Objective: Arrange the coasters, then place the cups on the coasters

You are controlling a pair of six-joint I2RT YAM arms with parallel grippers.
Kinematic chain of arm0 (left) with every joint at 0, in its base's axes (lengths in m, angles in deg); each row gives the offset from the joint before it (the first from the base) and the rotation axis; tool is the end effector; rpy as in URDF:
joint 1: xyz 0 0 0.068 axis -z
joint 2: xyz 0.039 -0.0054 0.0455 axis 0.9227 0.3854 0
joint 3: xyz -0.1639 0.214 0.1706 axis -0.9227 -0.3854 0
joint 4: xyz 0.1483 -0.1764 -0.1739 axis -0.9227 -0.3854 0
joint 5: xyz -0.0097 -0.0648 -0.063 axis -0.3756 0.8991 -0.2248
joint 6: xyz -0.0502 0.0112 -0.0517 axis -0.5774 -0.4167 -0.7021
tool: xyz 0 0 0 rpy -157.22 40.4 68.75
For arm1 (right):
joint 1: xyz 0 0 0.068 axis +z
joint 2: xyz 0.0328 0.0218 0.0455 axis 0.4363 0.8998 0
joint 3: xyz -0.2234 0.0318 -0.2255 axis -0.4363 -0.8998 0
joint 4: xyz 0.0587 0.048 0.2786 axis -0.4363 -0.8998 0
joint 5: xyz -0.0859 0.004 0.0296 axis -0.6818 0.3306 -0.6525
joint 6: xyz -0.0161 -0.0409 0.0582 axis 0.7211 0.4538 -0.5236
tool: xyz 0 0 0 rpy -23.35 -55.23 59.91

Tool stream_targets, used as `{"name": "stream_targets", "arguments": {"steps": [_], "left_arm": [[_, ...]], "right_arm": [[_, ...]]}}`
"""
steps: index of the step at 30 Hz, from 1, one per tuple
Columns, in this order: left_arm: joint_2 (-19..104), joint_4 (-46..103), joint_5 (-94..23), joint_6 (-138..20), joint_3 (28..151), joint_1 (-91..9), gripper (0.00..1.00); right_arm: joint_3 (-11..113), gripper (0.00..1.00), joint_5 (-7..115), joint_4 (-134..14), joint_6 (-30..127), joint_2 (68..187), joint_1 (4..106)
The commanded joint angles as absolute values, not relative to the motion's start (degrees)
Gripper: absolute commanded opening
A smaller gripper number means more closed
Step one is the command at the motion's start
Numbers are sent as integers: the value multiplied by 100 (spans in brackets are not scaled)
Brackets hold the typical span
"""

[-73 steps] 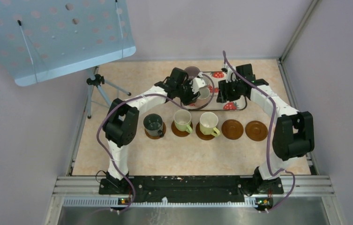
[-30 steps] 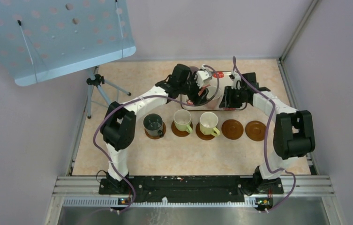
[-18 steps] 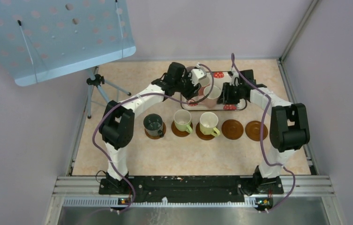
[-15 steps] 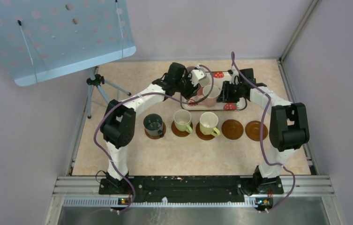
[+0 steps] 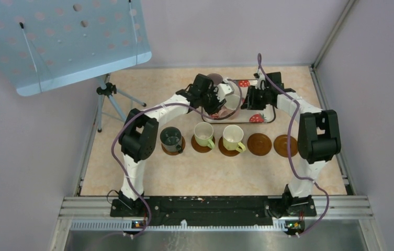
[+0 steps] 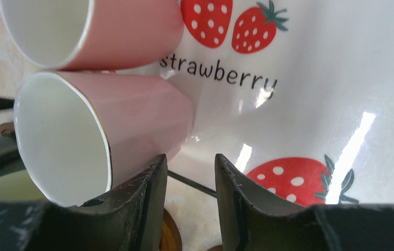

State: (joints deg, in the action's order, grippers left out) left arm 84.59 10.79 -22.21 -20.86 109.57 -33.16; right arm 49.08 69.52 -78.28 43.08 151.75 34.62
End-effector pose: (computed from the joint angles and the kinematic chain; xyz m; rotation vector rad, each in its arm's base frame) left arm 0.4310 -0.3195 0.2383 1.3136 1.8629 -0.5048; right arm 0.4416 0.0922 0.2220 -0.1059 2.4581 0.6579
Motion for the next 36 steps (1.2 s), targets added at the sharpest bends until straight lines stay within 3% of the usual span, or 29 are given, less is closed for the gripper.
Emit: {"name": "stream_targets", "arguments": {"steps": [1, 24, 36], "left_arm": [[8402, 1136, -1867, -2280, 10984, -3053, 41], [9314, 1862, -1823, -3563, 11803, -2865, 48], [9332, 1844, -1935, -3860, 11903, -2784, 62]], "right_arm": [[5308, 39, 7003, -7555, 4197, 15259, 3447], [6122, 39, 6842, -7570, 4450, 15764, 3432], [6749, 42, 6518, -7777, 4623, 16073, 3239]]}}
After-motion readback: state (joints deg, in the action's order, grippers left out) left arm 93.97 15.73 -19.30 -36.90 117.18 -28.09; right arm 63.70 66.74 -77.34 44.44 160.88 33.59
